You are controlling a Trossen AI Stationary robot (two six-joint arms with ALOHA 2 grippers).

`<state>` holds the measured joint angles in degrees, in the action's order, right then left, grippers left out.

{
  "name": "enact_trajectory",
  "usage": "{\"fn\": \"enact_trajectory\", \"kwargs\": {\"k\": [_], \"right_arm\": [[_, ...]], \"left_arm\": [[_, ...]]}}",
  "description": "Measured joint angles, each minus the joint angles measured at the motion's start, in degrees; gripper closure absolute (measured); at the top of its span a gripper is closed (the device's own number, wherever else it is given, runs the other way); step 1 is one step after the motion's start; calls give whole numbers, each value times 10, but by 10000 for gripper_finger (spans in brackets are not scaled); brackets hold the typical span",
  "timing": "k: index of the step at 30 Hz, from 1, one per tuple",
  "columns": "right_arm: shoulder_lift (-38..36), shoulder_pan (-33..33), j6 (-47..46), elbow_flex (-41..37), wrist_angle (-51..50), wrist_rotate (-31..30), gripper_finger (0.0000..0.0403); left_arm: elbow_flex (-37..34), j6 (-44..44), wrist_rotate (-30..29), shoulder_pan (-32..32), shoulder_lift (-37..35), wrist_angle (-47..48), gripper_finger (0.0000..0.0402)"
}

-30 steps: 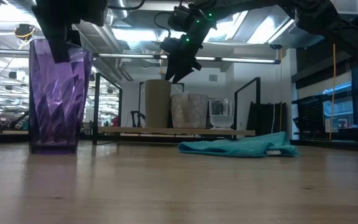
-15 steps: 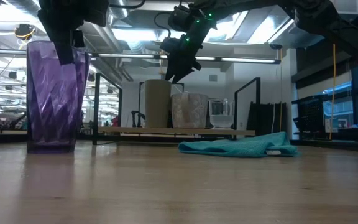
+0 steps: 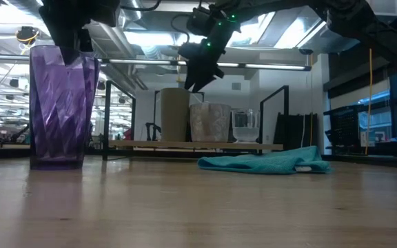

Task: Stack small to large cups/mugs on shelf
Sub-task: Put the violet cup on the shelf

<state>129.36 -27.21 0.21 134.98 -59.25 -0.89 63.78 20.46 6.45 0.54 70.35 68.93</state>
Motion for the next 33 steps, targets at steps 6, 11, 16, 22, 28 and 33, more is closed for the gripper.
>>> {"fn": "enact_trajectory", "kwargs": {"k": [6, 11, 16, 22, 28, 33], "right_arm": [[0, 0, -2, 0, -33, 0, 202], [1, 0, -2, 0, -37, 0, 202], [1, 1, -16, 0, -38, 0, 202], [1, 1, -16, 0, -39, 0, 202], [1, 2, -16, 0, -40, 0, 202], [1, 2, -14, 0, -40, 0, 202]], "left_arm": [[62, -42, -13, -32, 0, 36, 401], [84, -70, -23, -57, -1, 66, 401], [85, -76, -30, -54, -9, 78, 390], [85, -91, -73, -38, -19, 87, 331], [82, -97, -85, -26, -20, 89, 280], [52, -96, -67, -18, -20, 79, 272]]}}
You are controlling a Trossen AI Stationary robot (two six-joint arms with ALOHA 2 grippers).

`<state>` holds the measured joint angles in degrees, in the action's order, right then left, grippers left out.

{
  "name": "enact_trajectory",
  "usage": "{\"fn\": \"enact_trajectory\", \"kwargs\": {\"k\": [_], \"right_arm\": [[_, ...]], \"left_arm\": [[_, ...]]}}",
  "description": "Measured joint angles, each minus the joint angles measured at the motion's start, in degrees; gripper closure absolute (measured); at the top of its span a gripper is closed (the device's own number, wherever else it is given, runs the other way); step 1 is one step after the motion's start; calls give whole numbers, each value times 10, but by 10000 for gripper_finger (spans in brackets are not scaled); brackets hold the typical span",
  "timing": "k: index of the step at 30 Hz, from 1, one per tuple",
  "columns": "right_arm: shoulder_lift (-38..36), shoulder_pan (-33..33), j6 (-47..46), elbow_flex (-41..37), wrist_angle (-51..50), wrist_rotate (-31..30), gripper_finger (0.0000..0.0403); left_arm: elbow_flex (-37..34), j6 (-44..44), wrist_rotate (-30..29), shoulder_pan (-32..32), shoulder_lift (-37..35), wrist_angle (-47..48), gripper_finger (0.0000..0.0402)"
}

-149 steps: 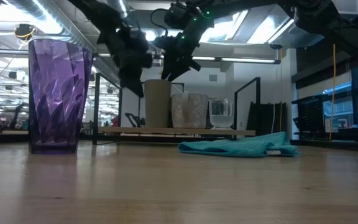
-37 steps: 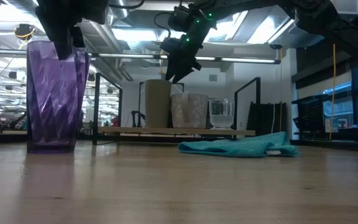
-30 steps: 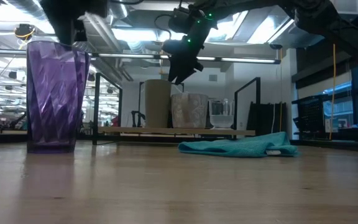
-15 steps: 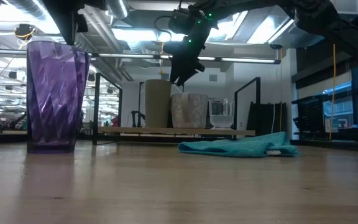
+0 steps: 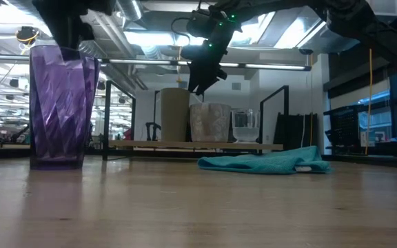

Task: Stack small to large cups/mugs on shelf
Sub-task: Put the violet cup on the shelf

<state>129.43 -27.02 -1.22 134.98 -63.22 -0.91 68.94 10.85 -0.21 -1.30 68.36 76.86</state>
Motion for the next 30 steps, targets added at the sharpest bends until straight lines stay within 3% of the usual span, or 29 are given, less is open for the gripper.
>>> {"fn": "enact_trajectory", "kwargs": {"k": [30], "right_arm": [[0, 0, 29, 0, -1, 0, 202]], "left_arm": [[-130, 40, 7, -2, 0, -122, 278]]}}
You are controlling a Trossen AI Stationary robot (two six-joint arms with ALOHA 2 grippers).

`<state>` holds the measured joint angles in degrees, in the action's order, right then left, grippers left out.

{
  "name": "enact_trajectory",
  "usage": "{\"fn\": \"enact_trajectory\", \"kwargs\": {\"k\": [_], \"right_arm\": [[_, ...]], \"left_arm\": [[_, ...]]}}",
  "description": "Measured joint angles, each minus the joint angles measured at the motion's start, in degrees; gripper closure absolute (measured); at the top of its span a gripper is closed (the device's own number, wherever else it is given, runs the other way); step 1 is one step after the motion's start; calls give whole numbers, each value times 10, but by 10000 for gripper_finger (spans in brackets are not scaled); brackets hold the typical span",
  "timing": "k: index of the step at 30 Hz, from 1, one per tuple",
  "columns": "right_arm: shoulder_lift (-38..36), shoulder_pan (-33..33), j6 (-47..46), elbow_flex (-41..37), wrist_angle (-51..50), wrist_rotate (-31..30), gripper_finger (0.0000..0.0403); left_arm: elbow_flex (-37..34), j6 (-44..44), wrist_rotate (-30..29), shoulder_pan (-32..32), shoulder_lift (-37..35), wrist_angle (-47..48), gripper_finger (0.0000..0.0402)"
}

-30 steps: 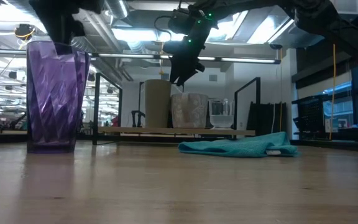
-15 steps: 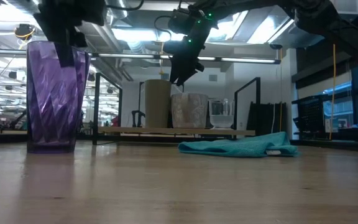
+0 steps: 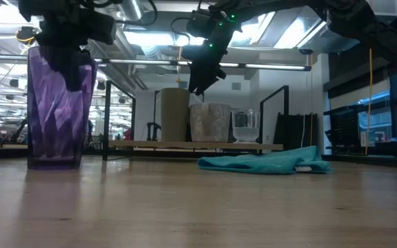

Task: Stack small to large cups/mugs on shelf
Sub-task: Put the violet cup on the shelf

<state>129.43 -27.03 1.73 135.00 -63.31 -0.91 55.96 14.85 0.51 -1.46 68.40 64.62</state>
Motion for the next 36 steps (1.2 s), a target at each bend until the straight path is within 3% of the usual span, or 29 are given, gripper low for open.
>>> {"fn": "enact_trajectory", "kwargs": {"k": [3, 10, 17, 25, 32, 36], "right_arm": [[0, 0, 0, 0, 0, 0, 202], [0, 0, 0, 0, -1, 0, 202], [0, 0, -6, 0, -22, 0, 202], [0, 6, -14, 0, -97, 0, 202], [0, 36, -31, 0, -103, 0, 202], [0, 51, -54, -3, -106, -14, 202]], "left_arm": [[0, 6, -5, -1, 0, -8, 299], [31, 18, -4, -3, 0, 1, 392], [107, 26, 3, -31, 0, 77, 397], [277, 8, -24, -95, 27, 150, 399], [412, -45, -59, -180, 122, 240, 400], [482, -78, -68, -202, 175, 245, 400]]}}
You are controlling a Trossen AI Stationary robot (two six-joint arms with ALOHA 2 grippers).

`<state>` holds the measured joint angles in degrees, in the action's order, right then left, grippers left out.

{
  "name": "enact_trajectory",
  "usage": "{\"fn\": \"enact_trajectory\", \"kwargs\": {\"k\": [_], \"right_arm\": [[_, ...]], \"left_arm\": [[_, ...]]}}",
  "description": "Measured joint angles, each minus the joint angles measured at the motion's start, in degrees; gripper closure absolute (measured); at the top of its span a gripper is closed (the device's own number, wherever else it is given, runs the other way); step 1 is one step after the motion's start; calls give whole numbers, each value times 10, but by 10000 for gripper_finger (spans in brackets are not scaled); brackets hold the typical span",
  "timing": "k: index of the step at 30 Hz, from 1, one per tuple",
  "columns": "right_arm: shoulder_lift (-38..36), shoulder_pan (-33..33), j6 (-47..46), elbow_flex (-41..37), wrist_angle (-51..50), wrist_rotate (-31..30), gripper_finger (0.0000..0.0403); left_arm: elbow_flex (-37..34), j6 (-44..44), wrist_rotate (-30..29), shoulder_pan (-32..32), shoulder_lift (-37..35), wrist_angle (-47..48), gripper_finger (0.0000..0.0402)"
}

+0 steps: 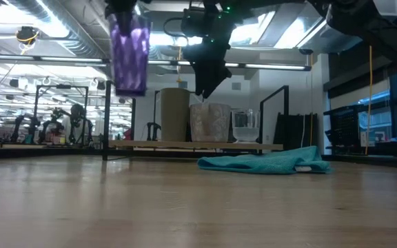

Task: Stack small to large cups/mugs on shelf
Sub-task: Put the violet cup on the shelf

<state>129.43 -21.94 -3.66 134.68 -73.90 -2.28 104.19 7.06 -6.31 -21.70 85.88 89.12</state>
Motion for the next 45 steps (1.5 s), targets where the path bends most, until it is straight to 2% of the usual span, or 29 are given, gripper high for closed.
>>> {"fn": "enact_trajectory", "kwargs": {"k": [5, 12, 20, 22, 29, 38, 45], "right_arm": [[0, 15, -20, 0, -22, -37, 202], [0, 34, -39, -1, -28, -60, 202], [-10, 54, -54, -1, 3, -184, 202], [-21, 54, -55, -1, 17, -200, 202], [-61, 50, -47, -1, 71, -234, 202], [-86, 37, -38, -1, 63, -254, 202], [-108, 19, -49, 1, 66, -266, 202]], "left_arm": [[63, -18, -2, -17, 37, 2, 400], [70, -36, 0, -53, 42, 5, 400], [70, -67, 29, -115, 45, -7, 400], [71, -75, 33, -122, 52, -10, 399], [70, -112, 41, -125, 98, -25, 399], [70, -134, 38, -139, 143, -30, 399], [67, -148, 48, -161, 150, -32, 399]]}}
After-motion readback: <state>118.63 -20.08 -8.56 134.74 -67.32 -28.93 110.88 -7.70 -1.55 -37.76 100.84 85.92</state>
